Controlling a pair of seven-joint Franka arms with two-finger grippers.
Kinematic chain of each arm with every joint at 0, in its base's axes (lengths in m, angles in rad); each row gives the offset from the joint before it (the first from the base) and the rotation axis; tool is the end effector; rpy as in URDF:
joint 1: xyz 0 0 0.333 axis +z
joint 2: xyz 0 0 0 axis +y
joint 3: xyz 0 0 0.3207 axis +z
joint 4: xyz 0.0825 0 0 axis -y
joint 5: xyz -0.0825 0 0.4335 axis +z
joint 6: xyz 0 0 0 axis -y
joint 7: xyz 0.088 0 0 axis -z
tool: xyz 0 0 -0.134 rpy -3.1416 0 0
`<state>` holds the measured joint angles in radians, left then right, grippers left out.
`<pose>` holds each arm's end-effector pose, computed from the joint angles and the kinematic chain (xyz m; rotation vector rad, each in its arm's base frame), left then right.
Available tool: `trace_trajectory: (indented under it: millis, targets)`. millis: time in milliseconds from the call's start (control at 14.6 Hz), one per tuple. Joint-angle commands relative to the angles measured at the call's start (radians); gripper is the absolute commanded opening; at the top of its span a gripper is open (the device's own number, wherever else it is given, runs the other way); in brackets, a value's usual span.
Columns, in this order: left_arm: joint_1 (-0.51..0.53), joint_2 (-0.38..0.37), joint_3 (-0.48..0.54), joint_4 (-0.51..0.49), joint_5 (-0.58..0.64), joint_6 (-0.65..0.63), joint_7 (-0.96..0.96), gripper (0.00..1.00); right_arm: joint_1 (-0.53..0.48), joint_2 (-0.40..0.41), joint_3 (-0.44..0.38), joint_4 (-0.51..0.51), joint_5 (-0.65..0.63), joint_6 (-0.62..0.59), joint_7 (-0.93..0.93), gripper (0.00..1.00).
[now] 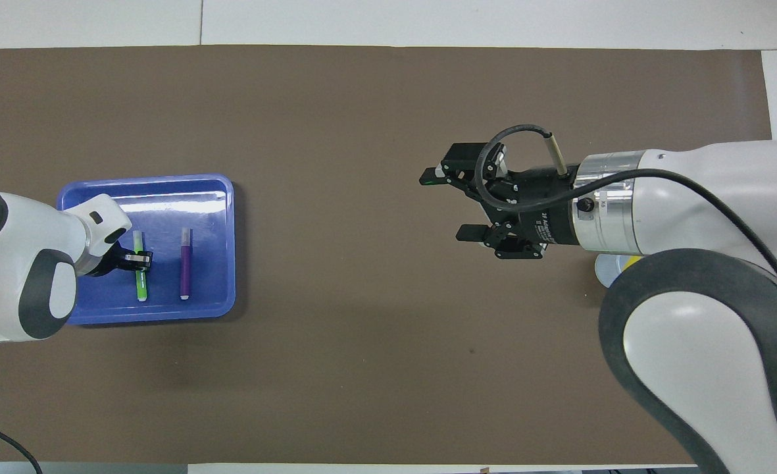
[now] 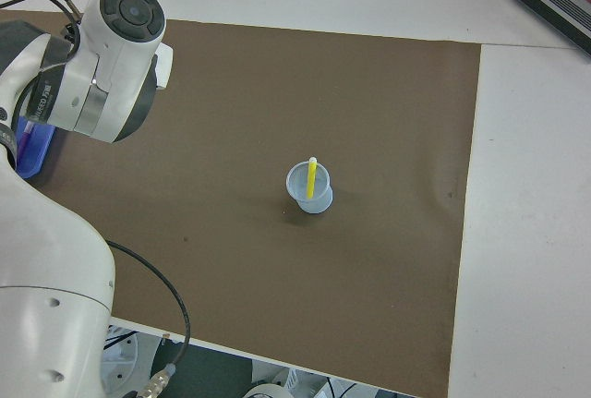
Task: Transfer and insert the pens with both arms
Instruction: 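Grasp the green pen with the left gripper while the right gripper withdraws, then lift the green pen with the left gripper toward the right gripper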
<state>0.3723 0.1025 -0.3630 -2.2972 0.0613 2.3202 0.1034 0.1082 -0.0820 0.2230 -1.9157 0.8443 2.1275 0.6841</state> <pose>0.5463 0.0051 0.2428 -3.1293 0.2148 0.1135 0.5739 0.2541 0.5432 -2.1977 0.8127 0.1561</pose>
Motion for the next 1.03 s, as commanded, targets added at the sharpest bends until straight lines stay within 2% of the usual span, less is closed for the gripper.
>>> trace_trajectory:
  millis: [0, 206, 412, 549, 824, 961]
  targets:
    - [0.013, 0.019, 0.004, -0.001, 0.022, 0.021, -0.021, 0.0, -0.001, -0.024, 0.004, -0.029, 0.021, 0.022, 0.005, 1.0]
    - [0.028, 0.025, 0.003, 0.037, 0.018, -0.036, -0.022, 0.0, -0.001, -0.027, 0.006, -0.035, 0.019, 0.022, 0.002, 1.0]
    - [0.017, 0.048, 0.001, 0.18, 0.012, -0.224, -0.043, 0.0, -0.001, -0.027, 0.006, -0.036, 0.019, 0.022, 0.002, 1.0]
    - [-0.013, 0.046, -0.002, 0.226, 0.008, -0.295, -0.094, 0.0, -0.001, -0.027, 0.006, -0.036, 0.019, 0.02, 0.002, 1.0]
    - [-0.061, 0.037, -0.005, 0.359, -0.122, -0.445, -0.32, 0.0, -0.001, -0.027, 0.006, -0.036, 0.015, 0.017, 0.002, 1.0]
    - [-0.113, 0.048, -0.004, 0.474, -0.231, -0.554, -0.6, 0.0, -0.001, -0.027, 0.006, -0.036, 0.013, 0.017, 0.0, 1.0]
